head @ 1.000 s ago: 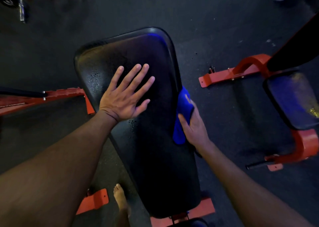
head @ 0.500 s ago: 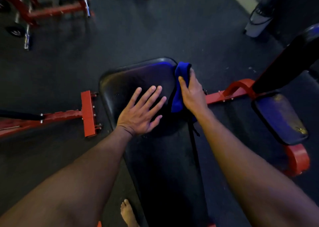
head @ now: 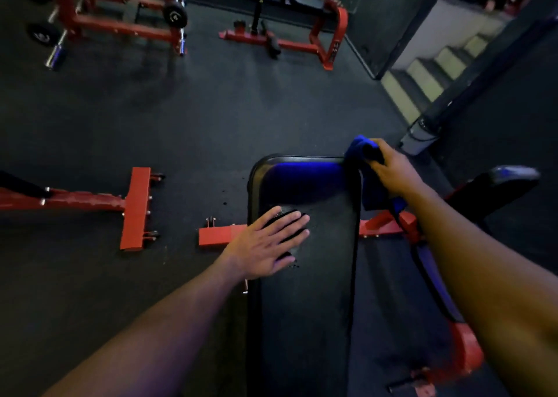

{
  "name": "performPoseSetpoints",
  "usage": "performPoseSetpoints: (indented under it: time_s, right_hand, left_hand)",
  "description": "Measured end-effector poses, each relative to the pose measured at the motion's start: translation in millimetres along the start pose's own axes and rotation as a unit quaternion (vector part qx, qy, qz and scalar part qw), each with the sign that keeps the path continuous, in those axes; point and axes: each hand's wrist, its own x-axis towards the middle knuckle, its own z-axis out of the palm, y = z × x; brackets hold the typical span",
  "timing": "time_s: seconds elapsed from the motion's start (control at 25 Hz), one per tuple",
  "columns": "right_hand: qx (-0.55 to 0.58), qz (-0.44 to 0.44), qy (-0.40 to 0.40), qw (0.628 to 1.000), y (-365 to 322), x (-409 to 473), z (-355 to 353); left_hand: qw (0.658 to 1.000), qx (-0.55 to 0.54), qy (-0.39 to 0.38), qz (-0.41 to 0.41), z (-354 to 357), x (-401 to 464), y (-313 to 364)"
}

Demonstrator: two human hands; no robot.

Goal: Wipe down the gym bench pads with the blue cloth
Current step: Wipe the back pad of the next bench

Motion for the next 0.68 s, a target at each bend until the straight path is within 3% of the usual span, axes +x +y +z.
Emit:
performPoseSetpoints:
  time_s: [0.12, 0.2, 0.32, 0.48, 0.6, 0.68]
  right_hand:
    - [0.041, 0.046, -0.092, 0.994, -21, 29, 19]
    - [0.006, 0.015, -0.098, 0.995, -36, 36, 26]
    - [-0.103, -0.138, -0.108, 0.979, -96, 38, 48]
    - [-0.169, -0.349, -0.125, 0.913, -171, 33, 87]
    - [-0.158, -0.365, -0.114, 0.91, -129, 43, 72]
    - [-0.15, -0.3, -0.073, 0.939, -68, 48, 50]
  left_hand:
    - [0.999, -0.038, 0.032, -0.002, 7, 1, 0]
    - [0.996, -0.068, 0.052, 0.01, 16, -5, -6]
    - [0.994, -0.086, 0.062, 0.026, 24, -4, -12]
    - [0.994, -0.093, 0.056, 0.021, 20, -2, -11]
    - [0.994, -0.089, 0.052, 0.019, 18, 0, -12]
    - [0.994, -0.087, 0.057, 0.018, 18, 0, -11]
